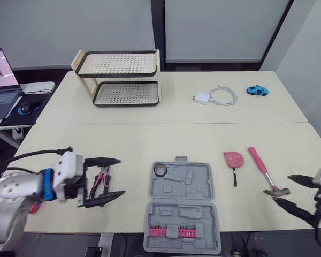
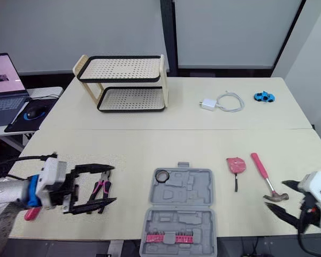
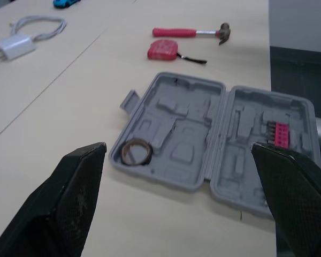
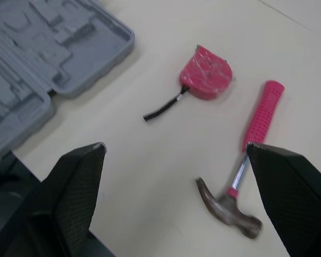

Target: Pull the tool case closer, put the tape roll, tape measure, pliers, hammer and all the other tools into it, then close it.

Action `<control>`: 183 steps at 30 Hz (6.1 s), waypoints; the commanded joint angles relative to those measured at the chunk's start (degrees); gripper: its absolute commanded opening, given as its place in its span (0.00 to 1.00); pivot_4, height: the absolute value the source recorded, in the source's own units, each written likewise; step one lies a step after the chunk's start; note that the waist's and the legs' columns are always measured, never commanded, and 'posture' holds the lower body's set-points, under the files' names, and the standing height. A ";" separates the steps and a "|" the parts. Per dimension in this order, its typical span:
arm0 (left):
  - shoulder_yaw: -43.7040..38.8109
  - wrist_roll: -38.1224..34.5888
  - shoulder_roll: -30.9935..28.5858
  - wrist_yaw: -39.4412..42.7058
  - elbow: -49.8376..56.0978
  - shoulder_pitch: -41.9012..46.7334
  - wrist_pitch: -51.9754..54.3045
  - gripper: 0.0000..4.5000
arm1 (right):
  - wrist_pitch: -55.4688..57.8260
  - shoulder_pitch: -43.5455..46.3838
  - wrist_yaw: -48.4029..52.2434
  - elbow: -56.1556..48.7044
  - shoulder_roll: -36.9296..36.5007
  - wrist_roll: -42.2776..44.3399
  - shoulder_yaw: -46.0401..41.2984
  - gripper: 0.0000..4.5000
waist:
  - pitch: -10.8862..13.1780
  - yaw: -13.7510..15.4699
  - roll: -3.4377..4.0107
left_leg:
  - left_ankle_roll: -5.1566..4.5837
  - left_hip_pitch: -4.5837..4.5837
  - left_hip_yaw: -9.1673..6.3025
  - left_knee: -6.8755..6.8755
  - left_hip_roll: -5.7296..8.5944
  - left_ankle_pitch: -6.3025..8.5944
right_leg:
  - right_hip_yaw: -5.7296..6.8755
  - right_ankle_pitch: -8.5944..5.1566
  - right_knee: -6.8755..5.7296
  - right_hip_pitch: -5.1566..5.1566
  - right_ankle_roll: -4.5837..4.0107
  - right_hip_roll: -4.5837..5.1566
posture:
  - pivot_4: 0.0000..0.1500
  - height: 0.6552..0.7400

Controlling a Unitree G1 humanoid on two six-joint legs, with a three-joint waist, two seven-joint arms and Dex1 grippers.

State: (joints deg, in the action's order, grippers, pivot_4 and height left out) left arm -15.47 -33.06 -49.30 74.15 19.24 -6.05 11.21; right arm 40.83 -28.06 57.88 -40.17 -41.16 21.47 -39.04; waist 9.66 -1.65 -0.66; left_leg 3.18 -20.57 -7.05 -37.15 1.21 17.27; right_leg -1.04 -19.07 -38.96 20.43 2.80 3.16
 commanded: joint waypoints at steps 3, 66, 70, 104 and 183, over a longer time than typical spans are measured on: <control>6.67 -0.46 1.21 0.11 2.19 6.03 1.84 1.00 | 7.82 5.00 -18.00 -5.43 7.10 -3.57 13.27 1.00 | -0.06 -0.27 0.13 | 0.01 0.05 -0.03 -0.01 0.04 0.00 | -0.04 0.00 -0.02 0.01 0.00 -0.04 | 1.00 1.00; 20.84 3.57 2.85 5.65 3.08 10.62 1.60 1.00 | 21.41 0.21 -39.75 -4.76 20.78 -2.45 31.36 0.01 | -0.18 -0.13 0.20 | 0.00 0.01 -0.49 0.02 0.10 -0.02 | 0.04 -0.01 -0.02 0.06 0.00 -0.06 | 1.00 1.00; 20.95 3.38 2.84 5.27 3.60 10.46 1.93 1.00 | 21.98 -1.64 -39.81 -5.87 20.33 -1.80 31.24 0.01 | -0.18 -0.13 0.19 | 0.00 0.01 -0.49 0.03 0.09 -0.01 | 0.03 -0.01 -0.01 0.05 0.00 -0.06 | 1.00 1.00; 20.79 3.40 4.02 4.35 3.22 10.63 0.58 1.00 | -22.85 0.99 2.47 7.43 -22.12 -8.03 23.16 1.00 | -0.07 -0.11 0.06 | -0.01 0.28 -0.05 0.00 0.13 -0.01 | 0.05 -0.02 0.09 -0.27 0.02 -0.17 | 1.00 1.00; 21.51 6.40 4.69 0.15 1.19 12.17 -1.57 1.00 | -9.14 32.65 4.36 18.37 -19.34 -21.12 49.03 0.72 | 0.00 0.00 0.06 | 0.00 0.00 -0.49 -0.13 0.08 -0.02 | 0.08 -0.01 0.12 -0.15 0.01 0.03 | 1.00 1.00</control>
State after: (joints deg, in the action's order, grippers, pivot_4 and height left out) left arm 7.00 -26.58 -44.70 74.35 19.71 6.35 10.66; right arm 32.31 3.53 62.34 -20.53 -60.20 0.63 10.43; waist 9.65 -1.65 -0.60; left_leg 3.19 -20.57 -7.55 -37.28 1.30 17.25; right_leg -0.95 -19.09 -38.85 20.29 2.81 3.19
